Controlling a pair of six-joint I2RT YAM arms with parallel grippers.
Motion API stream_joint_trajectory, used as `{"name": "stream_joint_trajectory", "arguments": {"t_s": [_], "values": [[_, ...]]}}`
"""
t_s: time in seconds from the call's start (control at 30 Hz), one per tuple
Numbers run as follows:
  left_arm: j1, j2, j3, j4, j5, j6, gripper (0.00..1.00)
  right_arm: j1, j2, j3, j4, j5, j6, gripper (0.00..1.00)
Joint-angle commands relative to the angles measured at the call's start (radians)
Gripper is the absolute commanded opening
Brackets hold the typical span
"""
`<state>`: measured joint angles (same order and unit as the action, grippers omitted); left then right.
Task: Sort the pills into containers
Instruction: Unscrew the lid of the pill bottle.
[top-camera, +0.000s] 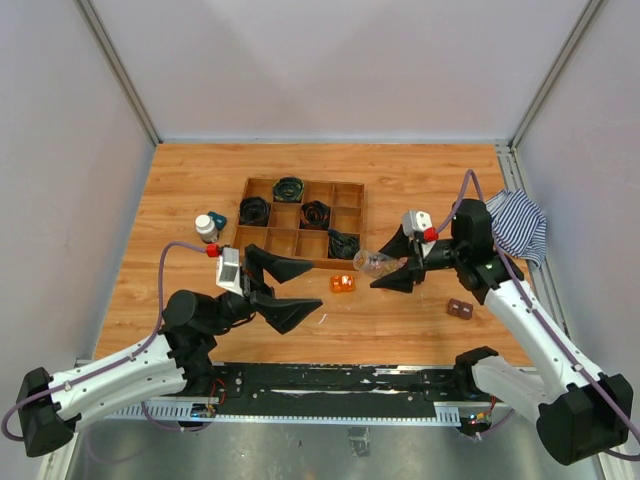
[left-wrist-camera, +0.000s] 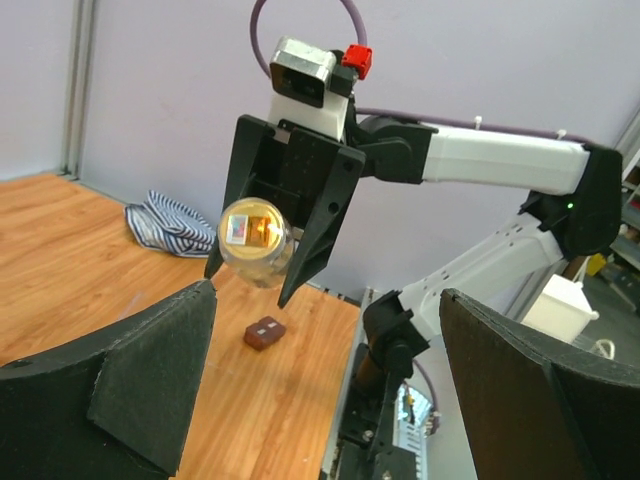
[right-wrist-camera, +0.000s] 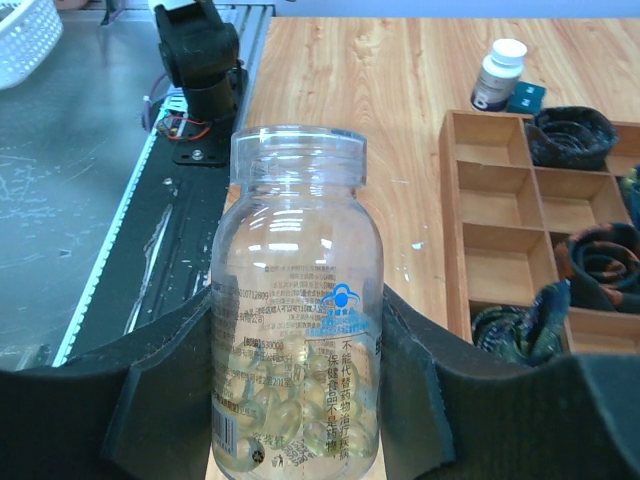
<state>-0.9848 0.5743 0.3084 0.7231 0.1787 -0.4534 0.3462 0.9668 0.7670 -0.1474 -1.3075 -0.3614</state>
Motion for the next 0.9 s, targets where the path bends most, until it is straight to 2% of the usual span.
{"name": "stream_joint_trajectory", "arguments": {"t_s": [0.0, 0.27, 0.47, 0.57, 0.73, 0.87], "values": [[0.001, -0.005, 0.006, -0.02, 0.035, 0.112, 0.99, -0.08, -0.003, -0.005, 0.005, -0.095, -0.049, 0.01], [0.002, 0.025, -0.05, 0.058, 0.087, 0.168, 0.99, -0.158, 0.005, -0.008, -0.011, -0.127, -0.079, 0.01], [0.002, 0.049, -0.142, 0.27, 0.128, 0.111, 0.99, -0.122, 0.011, -0.017, 0.005, -0.102, -0.078, 0.01], [0.001, 0.069, -0.142, 0.31, 0.133, 0.123, 0.99, -0.081, 0.016, -0.017, 0.003, -0.071, -0.086, 0.01], [0.001, 0.099, -0.115, 0.296, 0.131, 0.144, 0.99, -0.047, 0.024, -0.02, 0.004, -0.024, -0.098, 0.01], [0.001, 0.099, -0.053, 0.112, 0.156, 0.293, 0.99, -0.042, 0.007, -0.045, 0.041, -0.048, -0.089, 0.01]]}}
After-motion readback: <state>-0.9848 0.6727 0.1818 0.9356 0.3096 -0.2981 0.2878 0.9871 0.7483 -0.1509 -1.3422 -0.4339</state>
